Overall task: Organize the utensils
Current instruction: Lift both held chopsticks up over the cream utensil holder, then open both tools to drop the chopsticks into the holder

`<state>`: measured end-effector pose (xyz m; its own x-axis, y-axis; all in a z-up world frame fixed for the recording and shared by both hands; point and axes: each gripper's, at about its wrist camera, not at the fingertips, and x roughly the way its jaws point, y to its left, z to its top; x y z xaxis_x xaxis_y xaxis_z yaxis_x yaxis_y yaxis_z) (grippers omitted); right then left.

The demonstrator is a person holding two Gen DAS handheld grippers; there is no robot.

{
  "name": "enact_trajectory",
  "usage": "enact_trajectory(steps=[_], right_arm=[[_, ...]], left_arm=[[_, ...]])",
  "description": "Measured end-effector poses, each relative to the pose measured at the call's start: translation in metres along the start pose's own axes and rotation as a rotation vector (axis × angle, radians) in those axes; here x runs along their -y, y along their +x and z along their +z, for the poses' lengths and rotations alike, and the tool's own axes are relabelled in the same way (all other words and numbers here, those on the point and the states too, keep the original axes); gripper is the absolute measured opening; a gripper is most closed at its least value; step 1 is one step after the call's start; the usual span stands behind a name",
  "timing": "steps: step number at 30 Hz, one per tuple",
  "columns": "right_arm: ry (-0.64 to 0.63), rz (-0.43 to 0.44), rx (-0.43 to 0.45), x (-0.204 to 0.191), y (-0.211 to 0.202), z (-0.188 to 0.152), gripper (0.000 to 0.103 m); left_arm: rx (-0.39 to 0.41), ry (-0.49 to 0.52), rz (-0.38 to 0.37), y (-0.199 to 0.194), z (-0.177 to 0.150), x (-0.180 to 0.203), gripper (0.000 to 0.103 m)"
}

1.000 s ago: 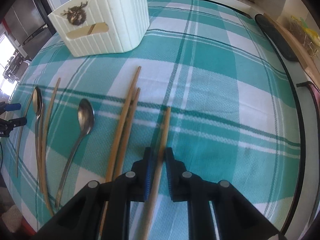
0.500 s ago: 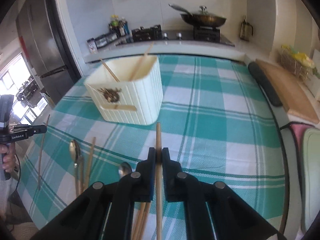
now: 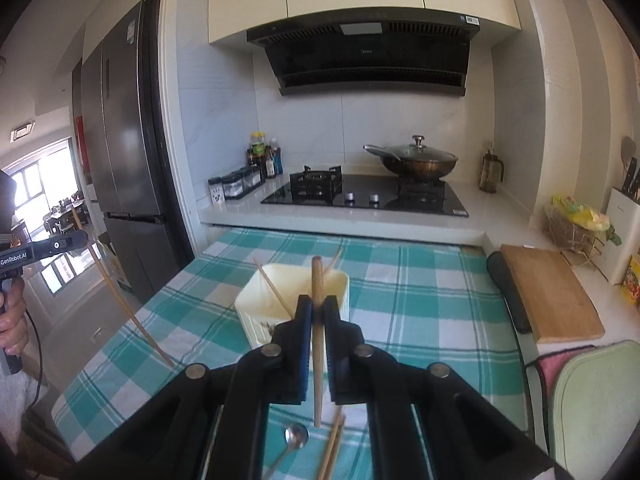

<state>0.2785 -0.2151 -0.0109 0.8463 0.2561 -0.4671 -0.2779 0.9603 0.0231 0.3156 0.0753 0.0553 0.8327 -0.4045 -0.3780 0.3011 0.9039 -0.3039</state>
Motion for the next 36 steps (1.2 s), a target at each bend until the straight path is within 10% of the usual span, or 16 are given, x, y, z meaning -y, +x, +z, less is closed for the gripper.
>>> enact_trajectory(steps=[9,23,26,28,30,36], right_arm=[[-0.044,-0.016,0.231,-0.034,0.034,0.083,0.006],[0.046,-0.014,-0.116,-0.017,0.170,0.026,0.007],[0.058,-0.017,-0.108,-0.017,0.169,0.027,0.016],[0.076,-0.013,-0.054,-0.015,0.151,0.032,0.038],[0.078,-0.009,-0.010,-0.011,0.128,0.035,0.041],[0.016,0.037,-0.123,-0.001,0.068,-0.013,0.045]], left_arm=[[0.188,0.016,0.071,0.064,0.053,0.036,0.003],[-0.232,0.018,0.152,0.222,-0.034,0.026,0.003],[-0.245,-0.002,0.172,0.211,-0.027,0.019,0.021],[-0.225,0.033,0.182,0.187,-0.024,0.017,0.059],[-0.208,0.103,0.204,0.155,-0.030,0.012,0.074],[-0.419,0.193,0.249,0.090,-0.117,-0.030,0.083]])
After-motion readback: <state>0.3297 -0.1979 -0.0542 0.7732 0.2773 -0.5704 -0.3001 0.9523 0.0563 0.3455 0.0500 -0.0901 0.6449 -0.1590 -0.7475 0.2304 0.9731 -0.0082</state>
